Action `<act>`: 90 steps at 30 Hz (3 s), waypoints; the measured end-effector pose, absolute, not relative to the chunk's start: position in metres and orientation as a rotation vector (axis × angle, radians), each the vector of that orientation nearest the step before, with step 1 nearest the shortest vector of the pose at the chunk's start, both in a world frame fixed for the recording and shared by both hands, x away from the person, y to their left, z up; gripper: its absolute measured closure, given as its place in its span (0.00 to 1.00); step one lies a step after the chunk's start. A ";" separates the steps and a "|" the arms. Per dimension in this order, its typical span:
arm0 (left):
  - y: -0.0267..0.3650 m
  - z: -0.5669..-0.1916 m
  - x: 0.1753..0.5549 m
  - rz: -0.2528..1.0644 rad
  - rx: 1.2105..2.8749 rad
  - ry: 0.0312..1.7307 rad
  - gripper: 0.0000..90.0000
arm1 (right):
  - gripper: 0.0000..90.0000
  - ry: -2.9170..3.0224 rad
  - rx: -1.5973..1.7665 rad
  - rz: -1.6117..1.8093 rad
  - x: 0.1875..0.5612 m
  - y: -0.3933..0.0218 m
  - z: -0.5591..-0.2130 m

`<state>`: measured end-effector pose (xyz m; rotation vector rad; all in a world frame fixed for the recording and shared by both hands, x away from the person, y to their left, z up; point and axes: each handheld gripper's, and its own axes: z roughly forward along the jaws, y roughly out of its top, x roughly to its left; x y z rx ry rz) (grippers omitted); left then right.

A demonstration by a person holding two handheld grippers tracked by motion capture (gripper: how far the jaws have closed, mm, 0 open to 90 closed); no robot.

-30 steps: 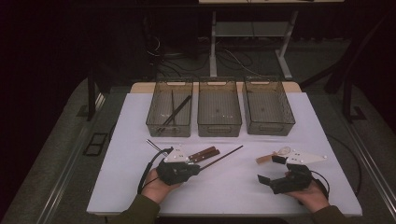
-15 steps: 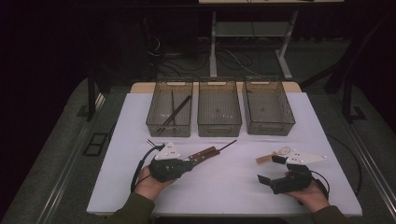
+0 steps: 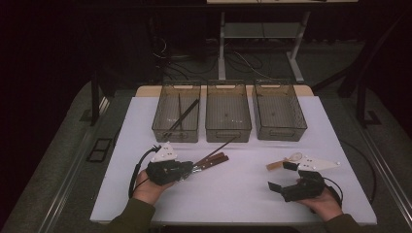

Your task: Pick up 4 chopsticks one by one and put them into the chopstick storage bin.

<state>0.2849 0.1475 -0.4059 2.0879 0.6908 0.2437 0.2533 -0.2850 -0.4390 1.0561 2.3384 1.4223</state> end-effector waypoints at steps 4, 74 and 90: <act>0.155 -0.405 0.287 0.258 2.072 0.720 0.93 | 0.03 2.337 1.057 1.423 0.253 -0.285 -0.439; 0.205 -0.365 0.424 0.479 1.822 1.064 0.94 | 0.03 2.336 1.074 1.423 0.255 -0.285 -0.440; 0.193 -0.385 0.460 0.493 1.943 1.177 0.94 | 0.03 2.335 1.074 1.434 0.255 -0.286 -0.440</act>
